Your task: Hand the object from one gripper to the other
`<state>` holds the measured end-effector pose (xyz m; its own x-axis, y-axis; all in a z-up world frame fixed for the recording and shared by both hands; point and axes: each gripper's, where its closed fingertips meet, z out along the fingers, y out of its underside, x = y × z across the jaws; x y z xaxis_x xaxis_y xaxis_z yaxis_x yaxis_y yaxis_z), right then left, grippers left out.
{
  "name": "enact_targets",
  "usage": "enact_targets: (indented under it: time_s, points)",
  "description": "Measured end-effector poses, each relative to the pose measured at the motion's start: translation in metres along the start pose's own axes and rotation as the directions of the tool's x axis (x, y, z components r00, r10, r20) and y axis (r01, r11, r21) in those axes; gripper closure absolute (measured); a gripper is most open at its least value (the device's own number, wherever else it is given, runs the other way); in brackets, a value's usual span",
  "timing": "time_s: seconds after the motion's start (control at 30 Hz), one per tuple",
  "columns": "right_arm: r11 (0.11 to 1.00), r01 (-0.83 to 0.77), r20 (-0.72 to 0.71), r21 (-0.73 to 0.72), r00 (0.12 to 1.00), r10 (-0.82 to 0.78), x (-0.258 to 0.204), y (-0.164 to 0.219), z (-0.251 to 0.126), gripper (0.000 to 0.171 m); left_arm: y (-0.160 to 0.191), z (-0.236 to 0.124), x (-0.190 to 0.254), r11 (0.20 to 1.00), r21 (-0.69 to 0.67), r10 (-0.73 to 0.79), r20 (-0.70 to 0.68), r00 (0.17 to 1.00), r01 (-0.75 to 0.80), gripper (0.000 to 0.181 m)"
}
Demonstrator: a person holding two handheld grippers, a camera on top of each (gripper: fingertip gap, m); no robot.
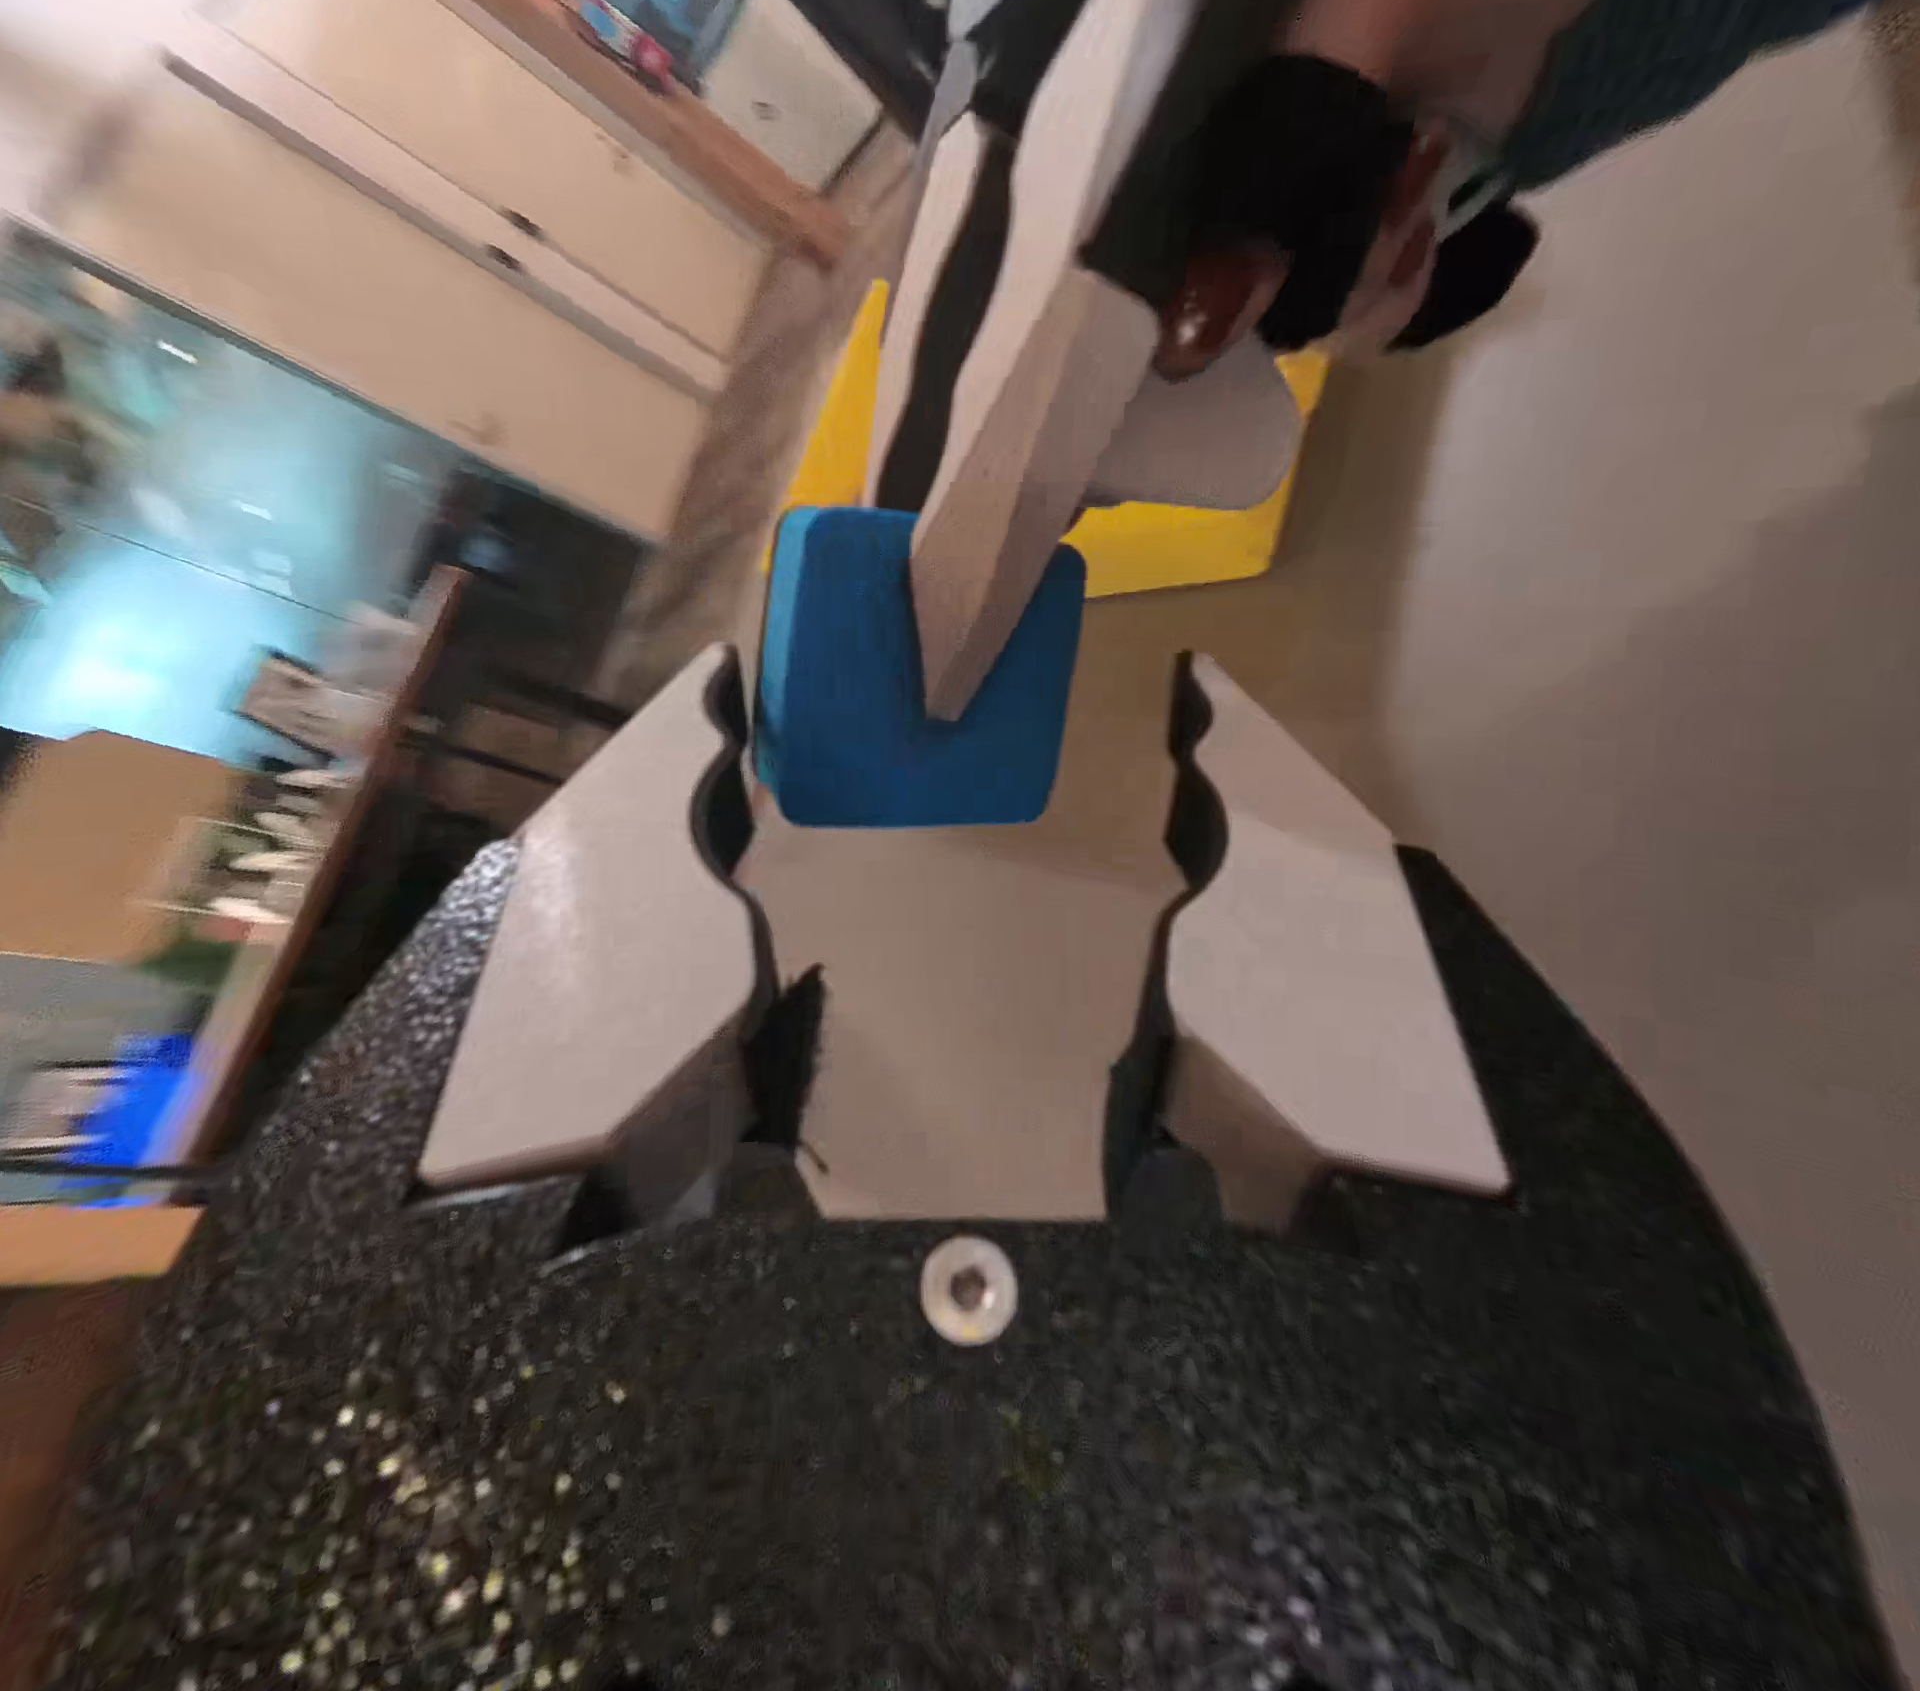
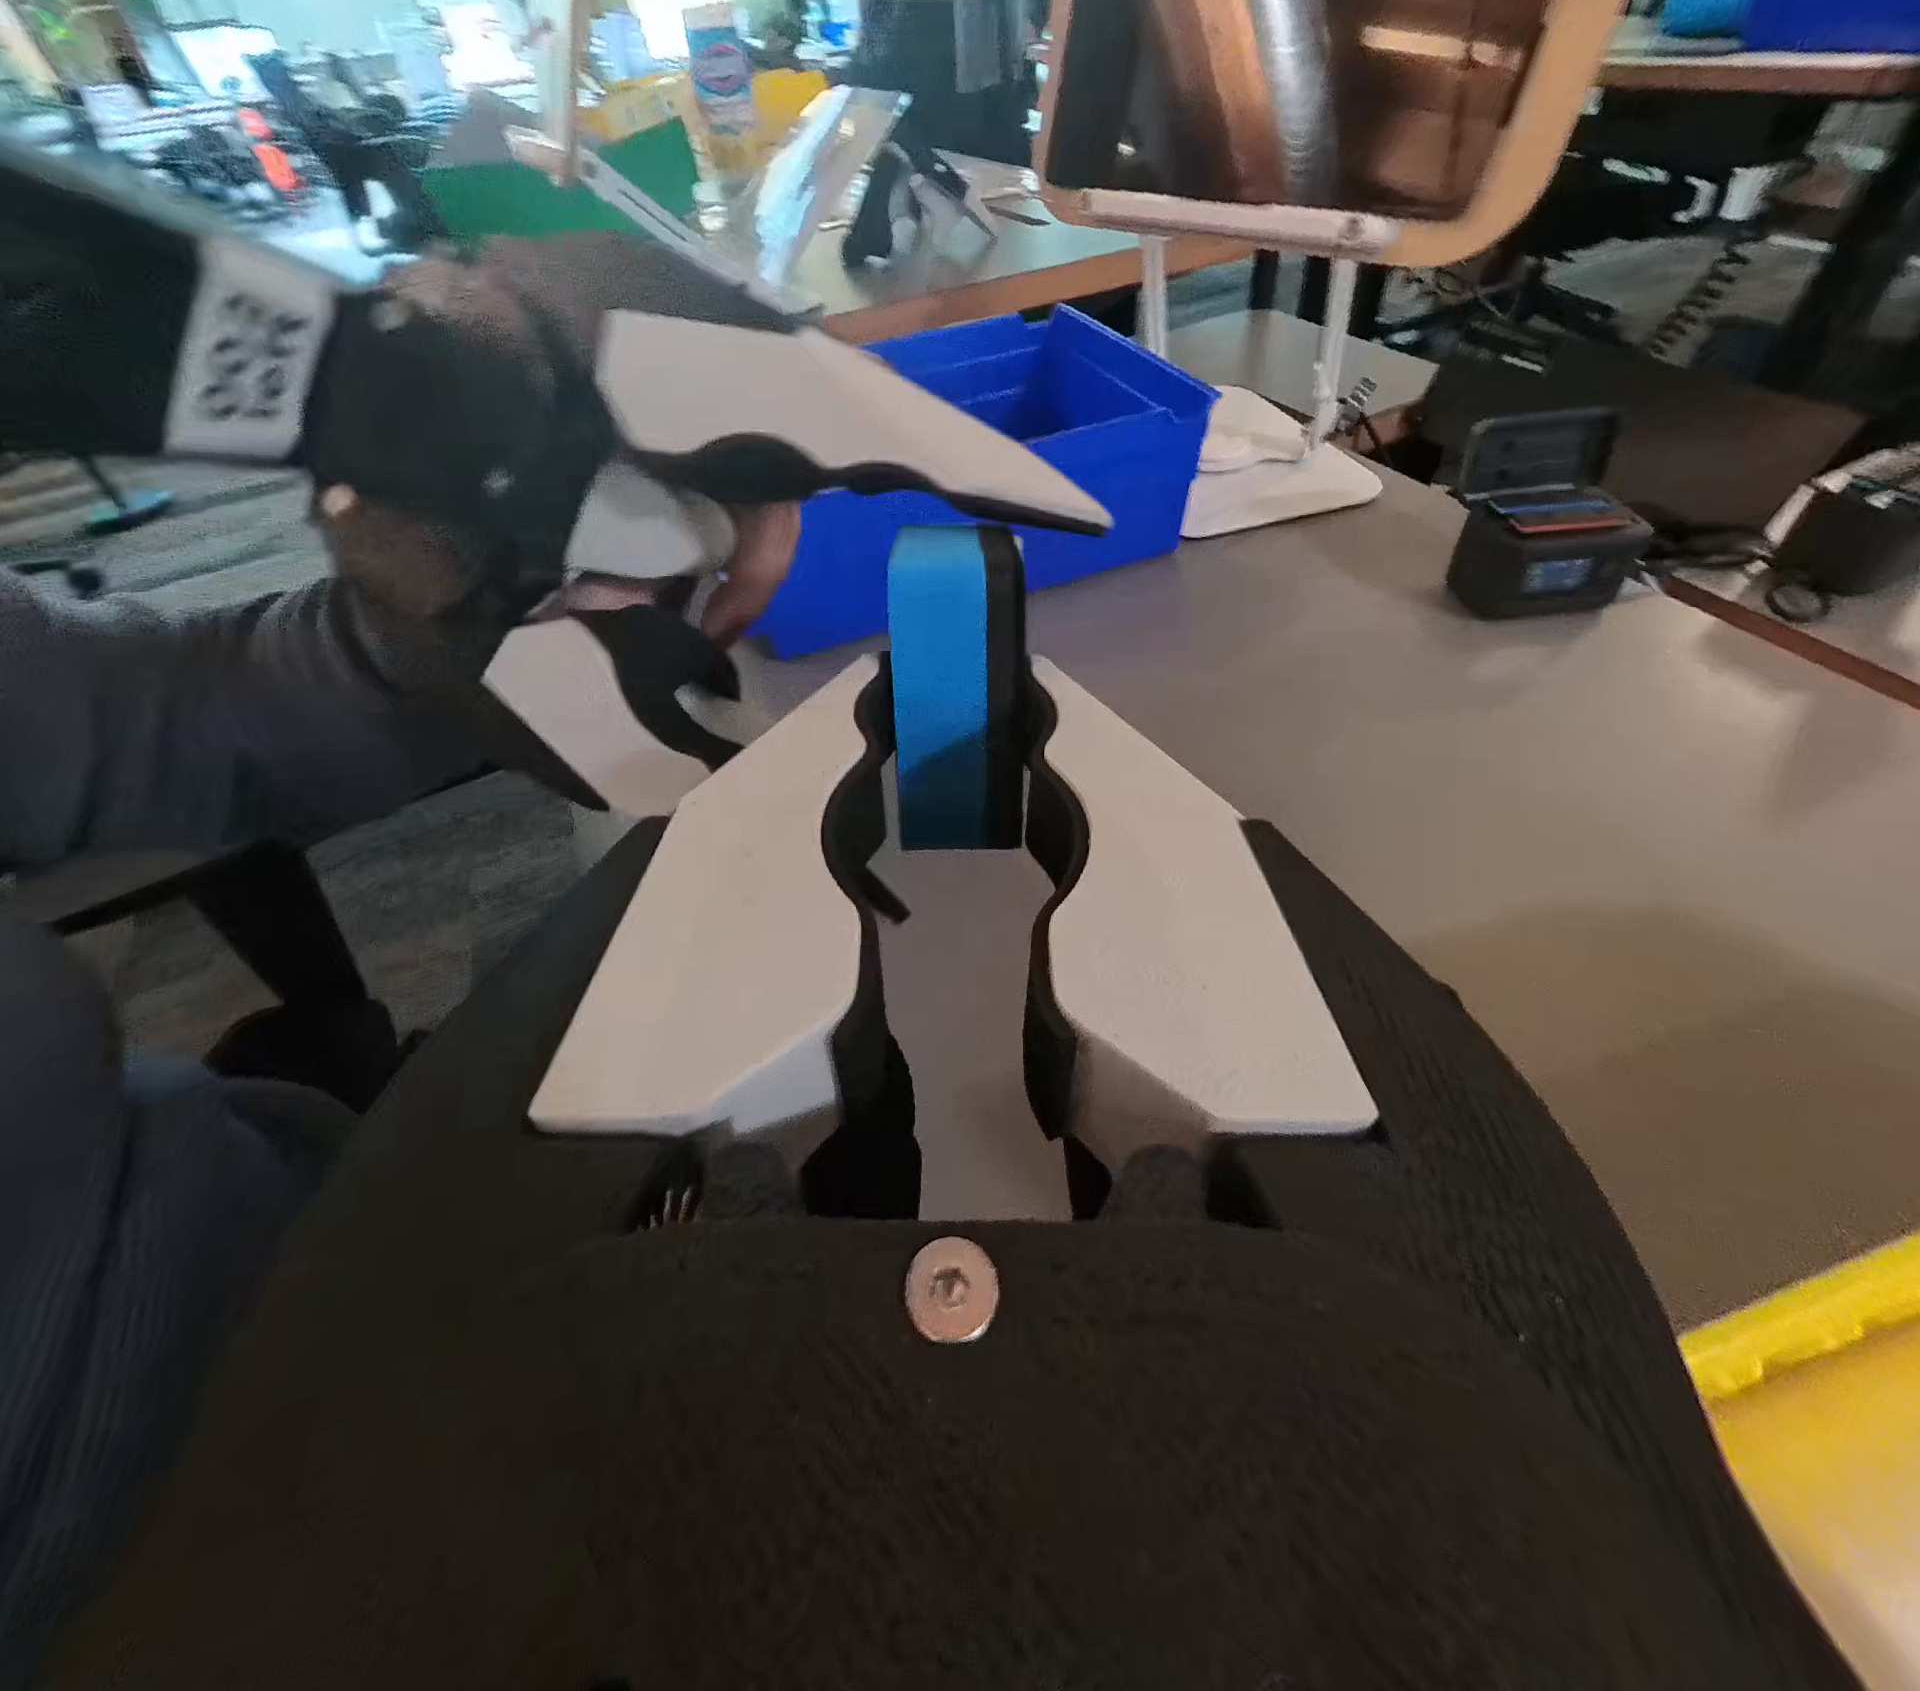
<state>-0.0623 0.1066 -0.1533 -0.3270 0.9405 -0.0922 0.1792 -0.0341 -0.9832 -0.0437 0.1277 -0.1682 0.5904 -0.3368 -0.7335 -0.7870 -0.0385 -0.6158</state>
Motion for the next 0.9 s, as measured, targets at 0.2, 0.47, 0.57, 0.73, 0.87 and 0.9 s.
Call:
enact_targets:
  time_s: [0.2,0.47,0.57,0.73,0.87,0.9]
  points:
    - [0.991,0.123,0.133,0.054,0.983,-0.13,-0.019,-0.011,-0.019,0.151,-0.021,-0.015,-0.016,0.856,0.214,-0.432,-0.205,0.878,0.471,0.107]
    - [0.97,-0.027,0.256,0.24,0.966,-0.036,-0.017,-0.035,-0.044,0.151,-0.035,-0.028,-0.006,0.733,0.232,-0.507,-0.441,0.74,0.64,0.127]
    - [0.961,-0.076,0.286,0.265,0.958,-0.003,-0.016,-0.039,-0.048,0.151,-0.041,-0.029,-0.005,0.712,0.261,-0.506,-0.453,0.734,0.652,0.135]
    - [0.963,-0.043,0.292,0.265,0.956,-0.038,-0.021,-0.041,-0.05,0.151,-0.05,-0.034,-0.009,0.631,0.296,-0.531,-0.508,0.678,0.717,0.14]
    - [0.967,-0.028,0.315,0.254,0.948,-0.055,-0.029,-0.041,-0.049,0.151,-0.054,-0.031,-0.002,0.609,0.286,-0.536,-0.54,0.649,0.74,0.136]
    - [0.967,-0.022,0.318,0.253,0.946,-0.062,-0.031,-0.041,-0.049,0.151,-0.056,-0.031,0.0,0.603,0.293,-0.529,-0.549,0.647,0.742,0.141]
